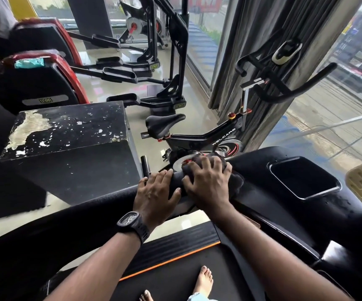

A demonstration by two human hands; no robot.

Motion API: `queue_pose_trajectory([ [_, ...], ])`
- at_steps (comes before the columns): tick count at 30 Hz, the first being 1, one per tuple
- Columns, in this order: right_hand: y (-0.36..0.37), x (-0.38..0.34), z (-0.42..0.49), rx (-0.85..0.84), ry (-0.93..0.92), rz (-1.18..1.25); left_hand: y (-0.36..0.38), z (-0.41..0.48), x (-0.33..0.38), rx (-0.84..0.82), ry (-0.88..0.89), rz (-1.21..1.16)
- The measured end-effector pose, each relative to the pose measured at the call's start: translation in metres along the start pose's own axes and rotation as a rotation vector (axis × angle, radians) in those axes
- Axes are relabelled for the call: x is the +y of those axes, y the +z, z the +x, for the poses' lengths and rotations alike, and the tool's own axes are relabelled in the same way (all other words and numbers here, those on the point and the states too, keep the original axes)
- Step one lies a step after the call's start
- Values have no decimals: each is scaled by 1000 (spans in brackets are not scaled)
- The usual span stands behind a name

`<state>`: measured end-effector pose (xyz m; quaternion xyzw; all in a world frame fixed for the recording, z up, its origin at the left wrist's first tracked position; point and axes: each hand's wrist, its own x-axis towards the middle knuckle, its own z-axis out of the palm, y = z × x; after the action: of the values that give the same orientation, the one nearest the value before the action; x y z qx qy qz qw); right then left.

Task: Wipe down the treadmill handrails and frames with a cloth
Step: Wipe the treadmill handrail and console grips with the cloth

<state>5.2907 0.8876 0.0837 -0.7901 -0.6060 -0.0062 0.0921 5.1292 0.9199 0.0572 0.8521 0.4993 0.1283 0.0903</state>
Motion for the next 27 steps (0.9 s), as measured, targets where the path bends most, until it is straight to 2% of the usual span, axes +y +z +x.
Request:
queue_pose_trajectory([
  [3,-10,8,33,-147,-177,5,-1,0,1,-3,4,1],
  [4,-17,12,46,-217,-176,0,-1,0,1,-6,7,8],
  [6,-24,23,62,-287,-61,-16,-2,1,2,-12,7,12],
  [9,-18,25,42,-148,126,-55,-3,1,1,-25,7,12],
  [12,-2,6,5,27,57,-18,-3,2,2,-21,3,7],
  [16,-11,10,29,-136,-161,26,-3,2,4,-22,3,7],
  [17,-17,15,41,-201,-155,19,-3,2,5,-25,6,11],
  [19,-24,27,59,-270,-20,9,-4,3,7,-30,14,18],
  [21,-22,33,54,-228,158,6,-4,5,10,-43,23,19],
  [22,-18,30,43,-168,191,-8,-3,6,11,-48,25,19],
  [25,-1,11,6,22,128,-1,-3,11,14,-63,30,16],
  [27,0,8,5,14,27,26,-3,12,16,-71,34,9],
])
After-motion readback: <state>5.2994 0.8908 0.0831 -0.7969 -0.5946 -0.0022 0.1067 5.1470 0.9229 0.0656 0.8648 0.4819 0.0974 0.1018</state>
